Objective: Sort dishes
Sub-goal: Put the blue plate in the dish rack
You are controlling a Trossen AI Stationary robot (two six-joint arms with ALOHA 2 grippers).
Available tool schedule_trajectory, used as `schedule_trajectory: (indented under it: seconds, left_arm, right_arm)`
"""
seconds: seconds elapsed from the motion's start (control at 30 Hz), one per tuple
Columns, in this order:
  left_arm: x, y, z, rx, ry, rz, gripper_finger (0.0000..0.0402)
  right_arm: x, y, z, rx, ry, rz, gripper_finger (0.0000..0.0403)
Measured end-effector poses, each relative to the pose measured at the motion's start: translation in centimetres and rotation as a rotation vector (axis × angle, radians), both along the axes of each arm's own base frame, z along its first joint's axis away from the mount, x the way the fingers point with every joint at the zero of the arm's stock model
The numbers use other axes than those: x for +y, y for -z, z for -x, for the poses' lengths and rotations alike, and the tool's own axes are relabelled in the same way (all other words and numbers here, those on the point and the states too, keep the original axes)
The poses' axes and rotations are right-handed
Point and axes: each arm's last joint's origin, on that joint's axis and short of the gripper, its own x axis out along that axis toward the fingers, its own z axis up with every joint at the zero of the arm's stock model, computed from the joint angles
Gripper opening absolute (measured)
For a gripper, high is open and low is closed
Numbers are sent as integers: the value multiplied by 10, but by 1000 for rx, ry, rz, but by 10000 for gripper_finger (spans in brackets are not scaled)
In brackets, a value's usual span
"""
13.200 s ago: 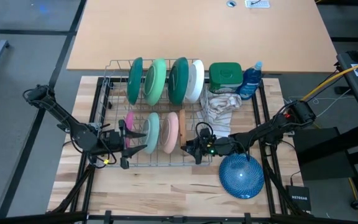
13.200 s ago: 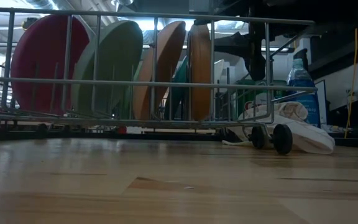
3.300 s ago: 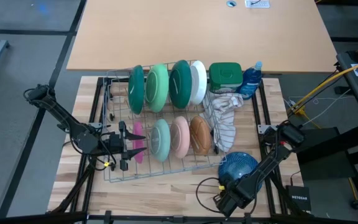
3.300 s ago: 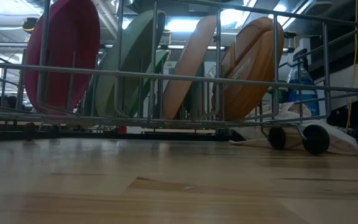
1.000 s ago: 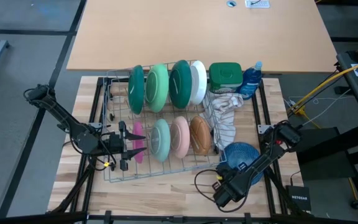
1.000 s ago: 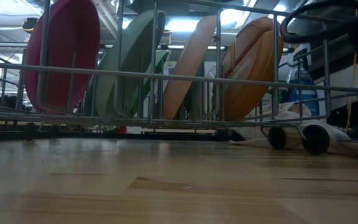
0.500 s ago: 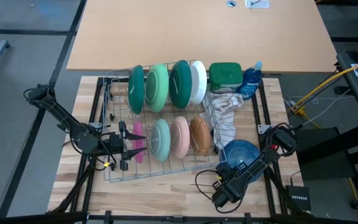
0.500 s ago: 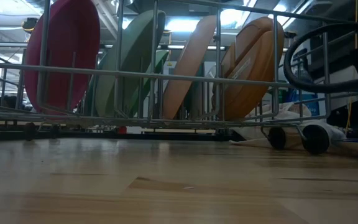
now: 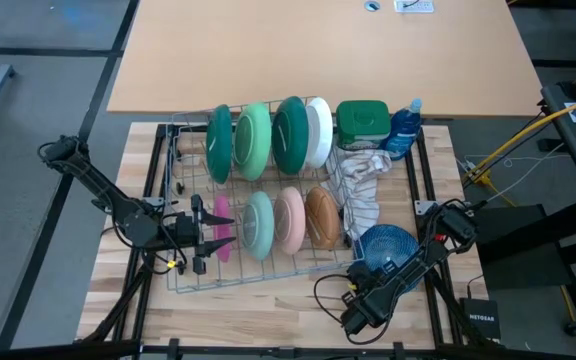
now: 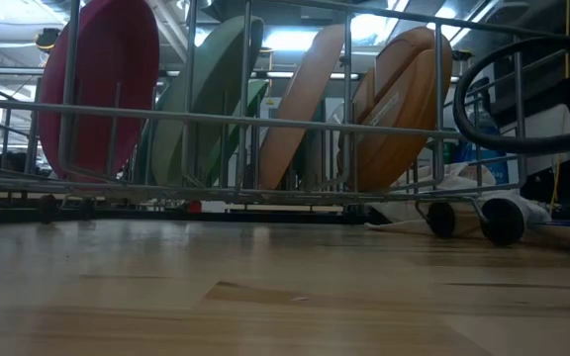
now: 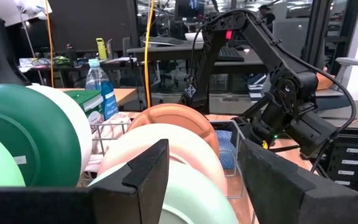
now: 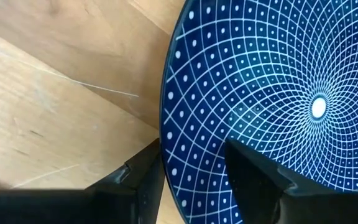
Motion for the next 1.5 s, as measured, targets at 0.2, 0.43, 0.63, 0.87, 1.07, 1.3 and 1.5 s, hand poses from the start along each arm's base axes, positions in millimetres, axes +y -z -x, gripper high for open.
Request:
schedule_trajectory:
  seconds: [0.2, 0.43, 0.63, 0.87, 1.07, 1.3, 1.5]
  left_arm:
    - [0, 0, 0, 0, 0, 0, 184]
    - [0, 0, 0, 0, 0, 0, 184]
    - [0, 0, 0, 0, 0, 0, 184]
    - [0, 0, 0, 0, 0, 0, 184]
    - [0, 0, 0, 0, 0, 0, 184]
    - [0, 0, 0, 0, 0, 0, 184]
    - [0, 0, 0, -1, 0, 5, 184]
  right_arm:
    - [-2, 0, 3, 54, 8, 2, 170]
    - [-5, -1, 6, 96, 14, 25, 170]
    - [-9, -2, 11, 154, 17, 73, 170]
    - [-12, -4, 12, 142, -5, 130, 170]
    - [-13, -5, 10, 93, -38, 178, 170]
    - [-18, -2, 15, 112, -48, 219, 170]
    - [-22, 4, 20, 143, -41, 227, 170]
